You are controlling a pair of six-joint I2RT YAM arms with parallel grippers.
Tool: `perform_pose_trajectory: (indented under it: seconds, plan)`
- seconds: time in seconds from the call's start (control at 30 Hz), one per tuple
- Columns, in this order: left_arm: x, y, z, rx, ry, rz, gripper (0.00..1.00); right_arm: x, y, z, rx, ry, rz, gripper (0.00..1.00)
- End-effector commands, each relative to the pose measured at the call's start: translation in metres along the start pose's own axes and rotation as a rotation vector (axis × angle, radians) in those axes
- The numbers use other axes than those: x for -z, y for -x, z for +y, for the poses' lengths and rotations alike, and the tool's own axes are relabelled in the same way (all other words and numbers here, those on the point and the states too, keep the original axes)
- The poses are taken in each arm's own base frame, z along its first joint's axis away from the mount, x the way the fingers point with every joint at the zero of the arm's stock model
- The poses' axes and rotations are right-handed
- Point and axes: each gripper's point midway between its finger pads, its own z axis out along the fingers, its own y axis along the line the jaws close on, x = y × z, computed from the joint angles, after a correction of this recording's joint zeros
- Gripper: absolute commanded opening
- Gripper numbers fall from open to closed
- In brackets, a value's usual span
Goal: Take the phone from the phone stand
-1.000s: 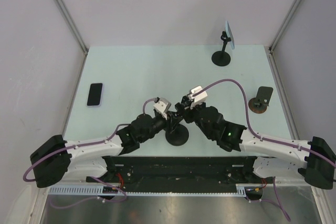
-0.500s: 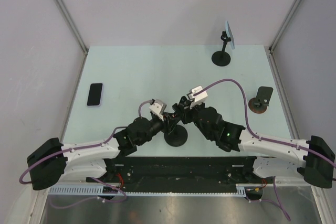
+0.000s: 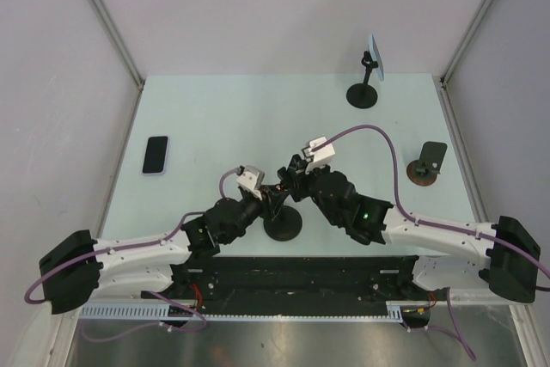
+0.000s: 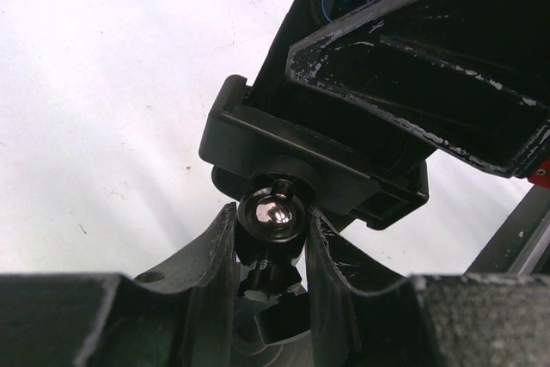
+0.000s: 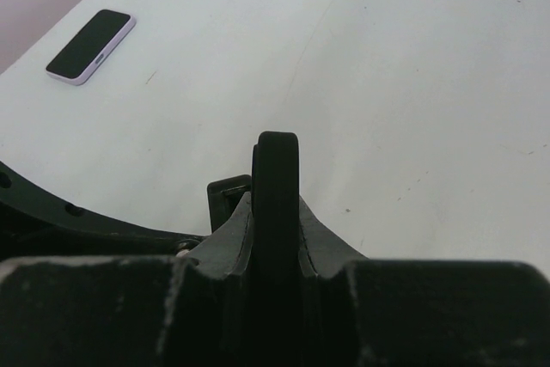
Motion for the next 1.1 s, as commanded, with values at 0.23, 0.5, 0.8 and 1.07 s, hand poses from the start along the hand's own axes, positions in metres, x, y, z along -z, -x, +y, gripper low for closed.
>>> perform_pose_trajectory:
  seconds: [0.23,0.5,0.8,1.07]
  plan:
    - [0.013,-0.045,0.019,-0.063,0.106,0.136,0.00,0.007,0.040,-0.117,0.070,-0.537,-0.092,0.00]
    - [0.025,-0.037,0.053,-0.071,0.225,0.085,0.00,0.004,0.040,-0.106,0.053,-0.345,-0.063,0.00]
    - [0.030,-0.032,0.076,-0.125,0.309,0.099,0.00,0.019,0.038,-0.102,0.148,-0.296,-0.039,0.00]
    - [0.021,-0.032,0.015,-0.115,0.135,0.115,0.00,0.015,0.051,-0.110,0.198,-0.506,-0.127,0.00]
